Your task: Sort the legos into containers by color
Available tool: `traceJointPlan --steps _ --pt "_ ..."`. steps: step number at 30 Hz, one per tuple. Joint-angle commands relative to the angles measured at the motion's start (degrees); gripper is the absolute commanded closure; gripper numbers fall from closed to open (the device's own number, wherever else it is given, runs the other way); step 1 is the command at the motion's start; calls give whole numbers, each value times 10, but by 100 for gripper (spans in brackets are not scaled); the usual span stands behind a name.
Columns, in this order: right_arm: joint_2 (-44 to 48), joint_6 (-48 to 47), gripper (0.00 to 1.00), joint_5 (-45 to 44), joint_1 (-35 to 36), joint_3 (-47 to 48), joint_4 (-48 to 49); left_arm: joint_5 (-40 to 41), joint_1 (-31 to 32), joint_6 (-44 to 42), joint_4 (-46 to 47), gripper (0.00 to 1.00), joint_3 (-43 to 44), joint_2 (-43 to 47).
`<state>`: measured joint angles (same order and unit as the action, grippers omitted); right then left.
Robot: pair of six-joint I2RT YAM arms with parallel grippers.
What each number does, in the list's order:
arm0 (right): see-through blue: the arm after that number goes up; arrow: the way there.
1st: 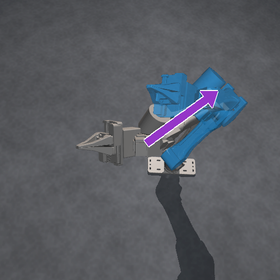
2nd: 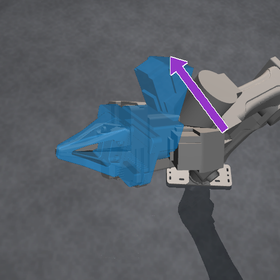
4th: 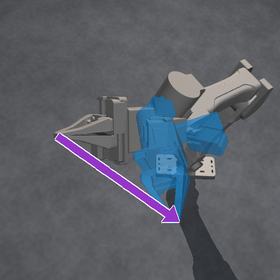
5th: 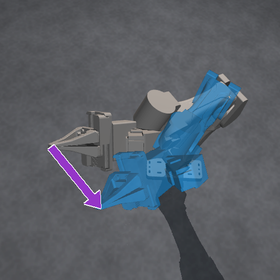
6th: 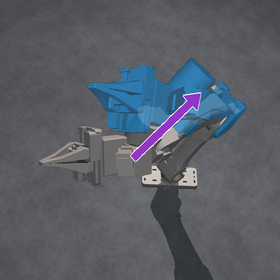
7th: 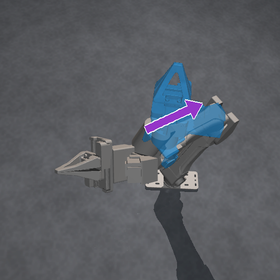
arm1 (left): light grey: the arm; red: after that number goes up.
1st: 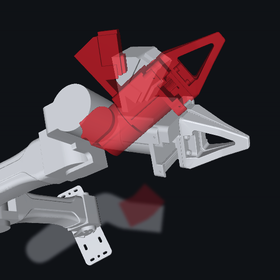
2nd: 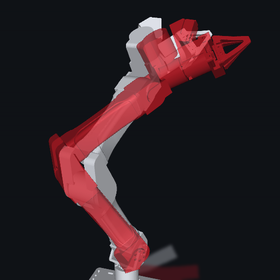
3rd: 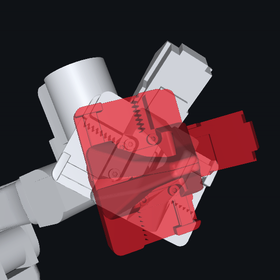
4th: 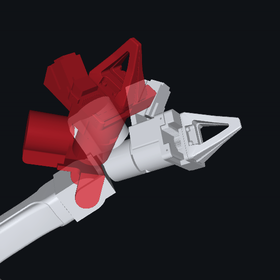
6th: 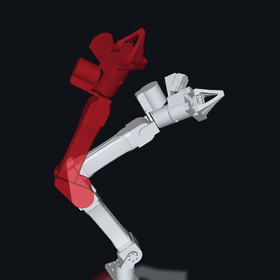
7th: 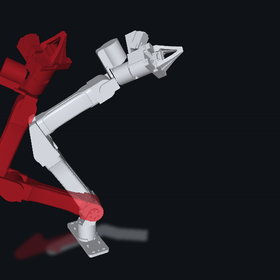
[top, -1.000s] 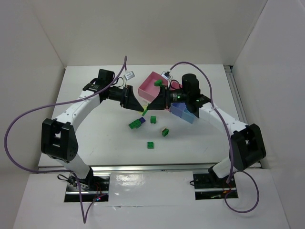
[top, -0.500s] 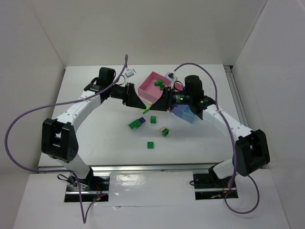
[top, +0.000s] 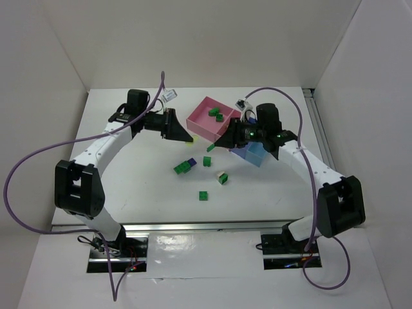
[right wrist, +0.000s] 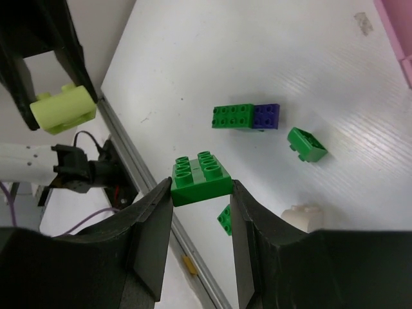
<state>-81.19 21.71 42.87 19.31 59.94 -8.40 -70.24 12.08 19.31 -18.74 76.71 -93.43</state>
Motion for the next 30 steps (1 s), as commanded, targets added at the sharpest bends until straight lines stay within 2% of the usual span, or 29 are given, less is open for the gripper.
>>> traceJointPlan --steps 1,3,7,11,14,16,18,19,20,21,22,23,25,30 --pt "-5 -18 71 -62 3 27 -19 6 1 9 16 100 4 16" --pt "-26 -6 71 -108 3 46 -24 40 -4 9 10 100 -2 21" --pt "-85 19 71 -257 3 129 -29 186 -18 23 -36 100 -2 21" --pt "-175 19 71 -321 8 224 -44 283 -23 35 -59 100 -12 39" --pt "-265 14 71 -347 8 314 -64 334 -23 41 -73 100 -18 51" --pt "-325 14 70 -356 13 352 -64 339 -23 41 -92 100 -18 59" --pt "-367 14 57 -356 13 417 -75 359 -17 41 -98 100 -13 59" --pt "-411 14 43 -351 13 445 -89 367 -12 35 -109 100 -7 59" --pt "-434 9 31 -351 13 515 -112 375 -12 35 -121 100 1 59" --pt "-453 9 17 -344 19 548 -163 387 -7 35 -121 100 6 59" --pt "-464 3 14 -356 19 571 -183 396 0 35 -131 100 6 59" --pt "-464 3 14 -364 19 583 -192 403 0 29 -131 100 23 59" --pt "-431 3 12 -392 24 544 -168 426 22 29 -139 100 36 53" --pt "-259 8 15 -440 -3 365 -121 454 77 42 -139 100 82 2"
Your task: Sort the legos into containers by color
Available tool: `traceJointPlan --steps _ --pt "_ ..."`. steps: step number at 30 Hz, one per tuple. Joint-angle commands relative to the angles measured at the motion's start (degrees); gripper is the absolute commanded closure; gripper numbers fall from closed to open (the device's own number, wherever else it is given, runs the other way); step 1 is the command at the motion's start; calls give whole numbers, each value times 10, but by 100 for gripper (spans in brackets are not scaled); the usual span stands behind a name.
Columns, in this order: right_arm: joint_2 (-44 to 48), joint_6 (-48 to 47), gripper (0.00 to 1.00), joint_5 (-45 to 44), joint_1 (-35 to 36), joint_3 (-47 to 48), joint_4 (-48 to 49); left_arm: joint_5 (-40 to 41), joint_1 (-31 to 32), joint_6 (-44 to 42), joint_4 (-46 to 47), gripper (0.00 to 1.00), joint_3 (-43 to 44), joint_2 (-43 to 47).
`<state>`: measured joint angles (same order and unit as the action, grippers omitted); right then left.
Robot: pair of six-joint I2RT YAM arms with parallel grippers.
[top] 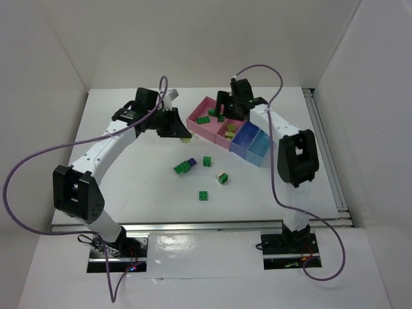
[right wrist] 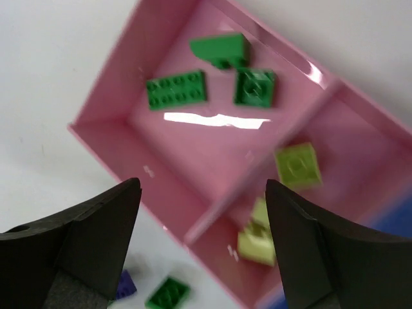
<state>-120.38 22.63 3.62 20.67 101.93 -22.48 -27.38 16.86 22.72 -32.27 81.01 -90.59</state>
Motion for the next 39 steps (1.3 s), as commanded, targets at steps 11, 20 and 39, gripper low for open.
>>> traceJointPlan --steps 11,20,39 --pt "498 35 16 -258 -69 -370 -25 110 138 88 35 100 262 -257" --pt "642 99 15 -194 -79 -481 -67 123 155 116 -24 92 532 -463" --pt "574 60 15 -10 -41 -538 15 123 155 58 -35 19 427 -307"
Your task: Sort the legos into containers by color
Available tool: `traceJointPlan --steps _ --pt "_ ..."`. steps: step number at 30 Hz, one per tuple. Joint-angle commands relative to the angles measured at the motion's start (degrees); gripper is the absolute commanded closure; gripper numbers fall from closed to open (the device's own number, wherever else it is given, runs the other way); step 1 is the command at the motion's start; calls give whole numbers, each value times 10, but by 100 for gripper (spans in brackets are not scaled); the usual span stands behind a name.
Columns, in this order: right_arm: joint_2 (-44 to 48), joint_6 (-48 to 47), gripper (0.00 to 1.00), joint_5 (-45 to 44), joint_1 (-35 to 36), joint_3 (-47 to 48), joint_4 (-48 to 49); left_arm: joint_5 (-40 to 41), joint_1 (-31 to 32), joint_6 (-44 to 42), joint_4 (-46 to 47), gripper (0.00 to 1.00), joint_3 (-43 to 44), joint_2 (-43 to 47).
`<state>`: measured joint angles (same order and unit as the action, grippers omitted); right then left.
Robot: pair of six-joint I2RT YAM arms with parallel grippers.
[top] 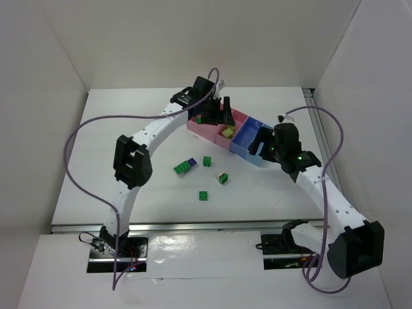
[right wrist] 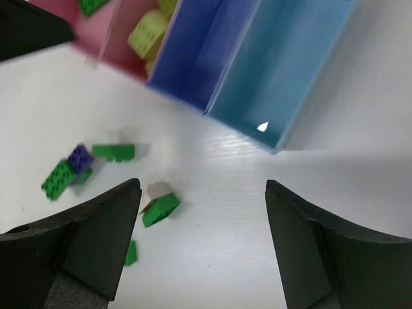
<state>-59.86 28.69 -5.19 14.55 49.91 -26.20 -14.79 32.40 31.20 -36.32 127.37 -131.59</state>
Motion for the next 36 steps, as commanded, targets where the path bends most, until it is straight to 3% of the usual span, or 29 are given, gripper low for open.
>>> traceJointPlan --steps 1,3,8,13,18,30,36 --pt "-46 6 15 102 29 -24 70 11 -8 -27 5 19 -59 141" --pt "-82 6 15 116 84 -24 99 24 -17 -27 5 20 -108 180" --pt "-194 -77 10 13 199 25 65 62 -50 -40 5 22 -274 292" --pt "-240 -135 7 28 215 26 78 68 -86 -51 5 22 -350 350" --pt "-270 -180 8 55 227 20 97 45 -91 -51 5 22 -356 356" --pt "-301 -207 37 73 238 14 126 45 -91 -51 11 24 -367 361" --pt "-321 -207 43 91 248 25 126 45 -91 -56 11 24 -367 361"
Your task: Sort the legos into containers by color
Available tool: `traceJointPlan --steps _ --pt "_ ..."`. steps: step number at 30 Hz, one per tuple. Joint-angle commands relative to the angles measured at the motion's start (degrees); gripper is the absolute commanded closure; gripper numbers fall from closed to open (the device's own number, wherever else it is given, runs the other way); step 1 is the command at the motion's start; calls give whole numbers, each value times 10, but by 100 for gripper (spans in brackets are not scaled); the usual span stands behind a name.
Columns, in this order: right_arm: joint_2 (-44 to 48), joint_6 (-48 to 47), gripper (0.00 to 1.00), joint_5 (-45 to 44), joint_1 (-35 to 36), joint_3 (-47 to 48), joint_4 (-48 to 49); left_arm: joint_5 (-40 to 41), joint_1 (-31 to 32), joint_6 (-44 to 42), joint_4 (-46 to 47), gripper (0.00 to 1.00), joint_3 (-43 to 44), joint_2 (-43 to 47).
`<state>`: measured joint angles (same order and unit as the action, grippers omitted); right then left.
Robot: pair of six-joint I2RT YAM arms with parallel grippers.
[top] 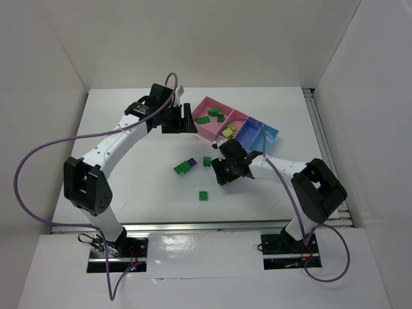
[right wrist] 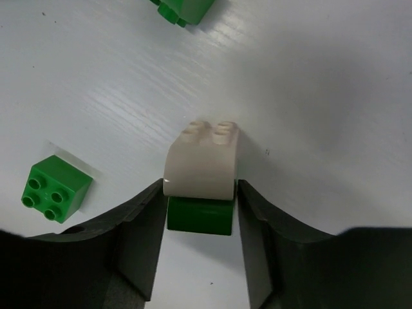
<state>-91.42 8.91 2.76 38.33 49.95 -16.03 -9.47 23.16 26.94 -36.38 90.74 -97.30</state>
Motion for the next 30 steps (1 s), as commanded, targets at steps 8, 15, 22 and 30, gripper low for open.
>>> traceJointPlan --steps 8,15,22,30 --pt "17 -9 70 -6 16 50 -24 -28 1 -32 11 24 11 18" --pt "111 -15 76 100 -11 82 -94 -266 -22 -133 59 20 -41 42" --pt "123 -32 76 337 -72 121 -136 -526 -48 -191 118 16 -111 70" --pt "106 -78 74 500 -96 164 -192 -590 -48 -208 125 17 -123 60"
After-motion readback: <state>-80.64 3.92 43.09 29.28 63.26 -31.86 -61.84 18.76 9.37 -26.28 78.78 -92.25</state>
